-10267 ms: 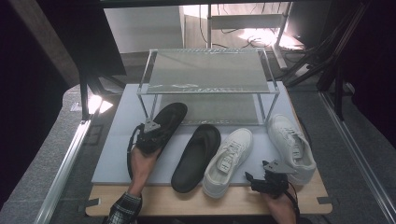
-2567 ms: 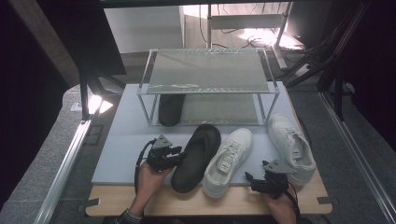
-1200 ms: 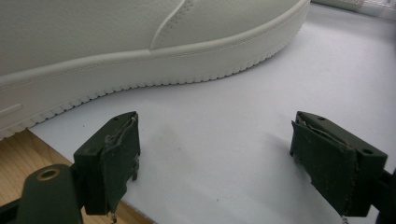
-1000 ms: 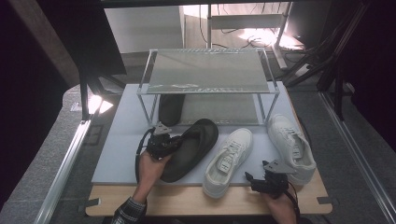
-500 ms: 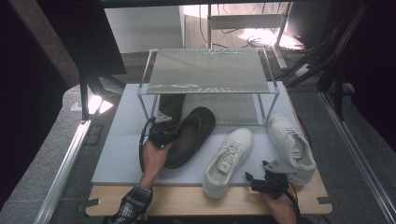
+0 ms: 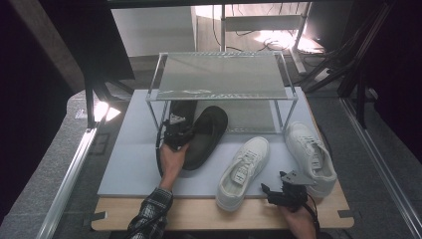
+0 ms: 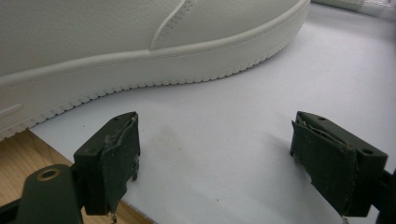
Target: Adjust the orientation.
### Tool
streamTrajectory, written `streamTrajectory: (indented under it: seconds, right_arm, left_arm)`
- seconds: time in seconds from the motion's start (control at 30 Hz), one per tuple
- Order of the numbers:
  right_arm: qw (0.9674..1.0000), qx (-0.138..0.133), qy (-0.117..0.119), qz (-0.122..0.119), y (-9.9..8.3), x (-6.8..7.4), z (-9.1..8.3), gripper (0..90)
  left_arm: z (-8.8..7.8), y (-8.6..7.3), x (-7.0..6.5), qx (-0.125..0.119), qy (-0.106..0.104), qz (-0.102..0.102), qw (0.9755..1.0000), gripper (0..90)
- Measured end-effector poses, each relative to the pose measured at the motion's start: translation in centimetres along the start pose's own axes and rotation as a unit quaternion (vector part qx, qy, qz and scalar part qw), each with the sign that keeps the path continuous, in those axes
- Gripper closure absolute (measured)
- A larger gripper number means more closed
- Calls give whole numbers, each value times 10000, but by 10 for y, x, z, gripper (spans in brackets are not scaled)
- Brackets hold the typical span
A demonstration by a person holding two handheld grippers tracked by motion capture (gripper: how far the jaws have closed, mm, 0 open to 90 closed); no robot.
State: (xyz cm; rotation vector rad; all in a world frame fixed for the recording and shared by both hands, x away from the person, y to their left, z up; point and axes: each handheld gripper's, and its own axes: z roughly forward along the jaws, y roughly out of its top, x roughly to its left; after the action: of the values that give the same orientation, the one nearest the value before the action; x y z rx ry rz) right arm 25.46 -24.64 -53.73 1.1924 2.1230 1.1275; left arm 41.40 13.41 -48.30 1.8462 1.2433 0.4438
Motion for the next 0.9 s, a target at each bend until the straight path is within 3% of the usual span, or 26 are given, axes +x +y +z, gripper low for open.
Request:
streamTrajectory:
  seconds: [0.33, 0.57, 0.63, 0.77, 0.9]
  right_arm:
    - [10000, -14, 21, 2, 0, 0, 0, 156]
    - [10000, -8, 21, -3, 0, 0, 0, 155]
    - [10000, -13, 27, -1, 0, 0, 0, 154]
    - [10000, -14, 30, 0, 0, 0, 0, 154]
    - [10000, -13, 31, -3, 0, 0, 0, 154]
  left_arm:
    - [21, 1, 3, -150, 275, -286, 9991, 793]
    - [29, 2, 7, -291, 510, -503, 9970, 792]
    - [31, 2, 8, -292, 486, -602, 9966, 787]
    - [30, 2, 9, -283, 446, -536, 9972, 767]
    - [21, 4, 10, -432, 411, -485, 9970, 766]
